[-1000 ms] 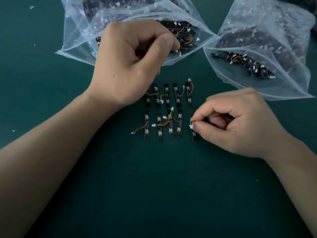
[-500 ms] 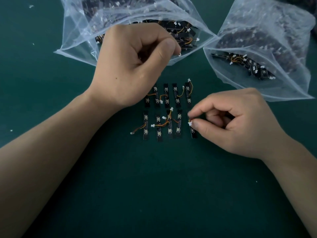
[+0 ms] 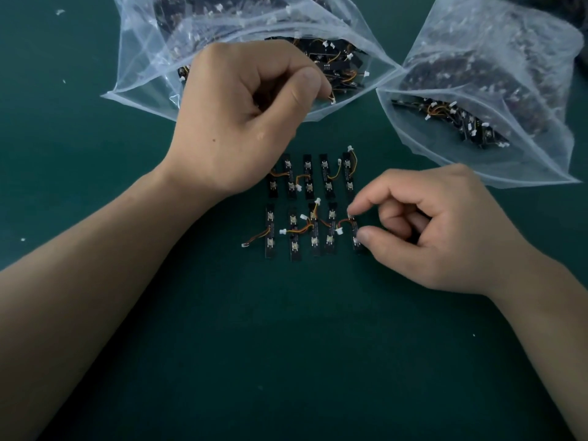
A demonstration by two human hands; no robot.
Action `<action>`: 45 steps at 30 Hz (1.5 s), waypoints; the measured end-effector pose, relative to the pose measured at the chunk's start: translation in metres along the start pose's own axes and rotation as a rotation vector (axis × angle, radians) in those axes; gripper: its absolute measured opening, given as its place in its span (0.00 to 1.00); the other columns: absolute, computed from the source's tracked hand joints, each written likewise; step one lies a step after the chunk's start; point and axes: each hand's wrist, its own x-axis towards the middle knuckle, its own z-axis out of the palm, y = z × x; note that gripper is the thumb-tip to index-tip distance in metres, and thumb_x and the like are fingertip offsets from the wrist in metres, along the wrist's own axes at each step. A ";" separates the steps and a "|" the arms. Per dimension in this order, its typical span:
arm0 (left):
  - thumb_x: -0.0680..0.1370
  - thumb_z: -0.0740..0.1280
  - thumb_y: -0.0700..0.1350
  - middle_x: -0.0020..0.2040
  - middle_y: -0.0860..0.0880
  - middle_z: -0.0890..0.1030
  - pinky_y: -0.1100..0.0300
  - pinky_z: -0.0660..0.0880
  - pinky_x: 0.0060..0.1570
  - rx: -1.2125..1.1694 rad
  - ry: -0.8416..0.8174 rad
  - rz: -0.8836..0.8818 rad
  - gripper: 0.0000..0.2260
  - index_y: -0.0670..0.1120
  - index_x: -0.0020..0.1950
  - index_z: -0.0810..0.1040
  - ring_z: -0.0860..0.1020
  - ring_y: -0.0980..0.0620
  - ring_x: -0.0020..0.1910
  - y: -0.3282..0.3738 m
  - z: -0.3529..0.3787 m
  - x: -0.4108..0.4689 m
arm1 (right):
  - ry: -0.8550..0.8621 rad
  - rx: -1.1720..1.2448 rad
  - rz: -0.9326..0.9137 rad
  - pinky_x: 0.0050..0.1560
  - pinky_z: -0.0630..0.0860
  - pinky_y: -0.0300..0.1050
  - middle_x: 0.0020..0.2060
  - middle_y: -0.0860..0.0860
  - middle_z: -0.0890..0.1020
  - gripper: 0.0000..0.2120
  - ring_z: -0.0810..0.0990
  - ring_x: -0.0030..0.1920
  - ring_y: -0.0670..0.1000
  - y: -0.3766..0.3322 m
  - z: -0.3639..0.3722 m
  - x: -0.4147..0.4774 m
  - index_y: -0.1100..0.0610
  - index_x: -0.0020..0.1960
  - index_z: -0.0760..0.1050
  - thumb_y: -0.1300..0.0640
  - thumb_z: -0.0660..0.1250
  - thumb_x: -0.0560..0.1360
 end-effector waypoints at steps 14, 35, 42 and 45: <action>0.84 0.64 0.39 0.31 0.49 0.79 0.57 0.67 0.29 0.001 -0.001 0.017 0.12 0.38 0.48 0.86 0.75 0.48 0.28 0.000 0.002 0.000 | 0.023 -0.071 0.009 0.35 0.62 0.31 0.26 0.43 0.70 0.03 0.70 0.27 0.42 0.000 0.000 0.000 0.53 0.47 0.83 0.56 0.74 0.74; 0.83 0.64 0.39 0.32 0.54 0.79 0.56 0.68 0.29 0.025 -0.005 0.019 0.12 0.39 0.47 0.86 0.74 0.52 0.28 0.001 0.002 0.000 | 0.000 -0.002 0.026 0.32 0.66 0.39 0.34 0.41 0.77 0.08 0.72 0.30 0.47 0.002 0.001 0.003 0.49 0.42 0.82 0.47 0.77 0.75; 0.83 0.64 0.38 0.32 0.56 0.78 0.59 0.67 0.29 0.027 -0.008 0.026 0.12 0.38 0.47 0.86 0.73 0.54 0.28 0.001 0.002 -0.001 | -0.018 0.010 0.045 0.32 0.65 0.37 0.34 0.42 0.78 0.08 0.72 0.30 0.46 0.001 0.001 0.004 0.48 0.42 0.83 0.46 0.77 0.75; 0.83 0.63 0.38 0.32 0.55 0.78 0.58 0.67 0.29 0.027 -0.008 0.025 0.12 0.38 0.47 0.86 0.73 0.53 0.27 0.001 0.002 -0.001 | -0.033 0.024 0.062 0.34 0.65 0.35 0.34 0.42 0.78 0.08 0.74 0.32 0.46 0.000 0.000 0.005 0.48 0.42 0.83 0.46 0.77 0.75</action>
